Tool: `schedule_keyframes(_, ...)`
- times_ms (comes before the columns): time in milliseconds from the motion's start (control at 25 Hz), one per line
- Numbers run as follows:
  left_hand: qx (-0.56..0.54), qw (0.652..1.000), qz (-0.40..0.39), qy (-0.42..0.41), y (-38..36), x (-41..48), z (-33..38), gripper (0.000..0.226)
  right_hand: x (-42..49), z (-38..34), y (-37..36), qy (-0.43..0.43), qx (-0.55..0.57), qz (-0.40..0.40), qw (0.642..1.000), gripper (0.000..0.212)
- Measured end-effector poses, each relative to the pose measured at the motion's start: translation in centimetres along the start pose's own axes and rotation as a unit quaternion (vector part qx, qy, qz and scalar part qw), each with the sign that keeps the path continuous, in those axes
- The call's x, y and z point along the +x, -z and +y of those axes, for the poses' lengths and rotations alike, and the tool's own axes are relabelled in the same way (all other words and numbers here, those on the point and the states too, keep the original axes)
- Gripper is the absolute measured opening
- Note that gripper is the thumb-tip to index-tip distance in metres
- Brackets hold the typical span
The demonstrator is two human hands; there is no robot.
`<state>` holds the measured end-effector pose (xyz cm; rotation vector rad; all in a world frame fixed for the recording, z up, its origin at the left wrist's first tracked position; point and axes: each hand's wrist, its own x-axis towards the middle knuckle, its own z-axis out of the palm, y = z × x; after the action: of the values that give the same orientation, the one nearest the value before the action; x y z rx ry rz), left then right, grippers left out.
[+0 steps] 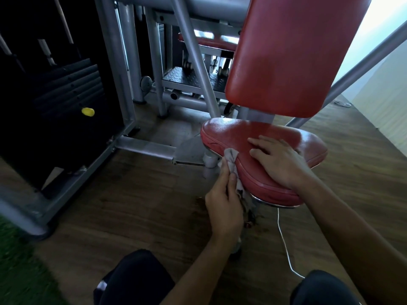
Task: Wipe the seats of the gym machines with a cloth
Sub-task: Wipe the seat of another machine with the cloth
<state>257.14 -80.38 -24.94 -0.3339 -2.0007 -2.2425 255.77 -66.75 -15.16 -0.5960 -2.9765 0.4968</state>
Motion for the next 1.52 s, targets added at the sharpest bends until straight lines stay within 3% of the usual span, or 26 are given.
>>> schedule_keyframes(280,0.114,0.992,0.044,-0.028,0.5,3.4,-1.3,0.035,0.2,-0.2,0.0,-0.005,-0.001,0.0,1.0,0.045)
schedule_keyframes(600,0.079,0.995,0.058,-0.037,0.6,4.5,-0.8,0.032,0.1,-0.2,0.0,-0.006,-0.001,0.001,1.0,0.046)
schedule_keyframes(760,-0.01,1.0,-0.01,0.007,1.1,0.9,0.2,0.031,0.2,-0.2,0.0,-0.007,-0.004,-0.001,1.0,0.047)
schedule_keyframes(920,-0.043,0.997,-0.016,0.067,1.2,3.2,0.0,0.034,0.4,0.0,-0.2,-0.005,-0.004,0.005,1.0,0.046)
schedule_keyframes(1080,-0.108,0.988,-0.051,0.096,1.5,0.0,1.2,0.038,0.3,0.1,-0.2,-0.004,-0.002,0.001,1.0,0.047)
schedule_keyframes(1400,-0.041,0.998,-0.016,0.042,1.4,1.2,2.0,0.036,0.9,0.3,-0.3,-0.002,-0.012,-0.017,1.0,0.05)
schedule_keyframes(1520,-0.046,0.998,-0.039,0.022,1.8,0.3,1.9,0.037,1.3,0.6,-0.4,0.008,0.008,-0.043,0.999,0.074)
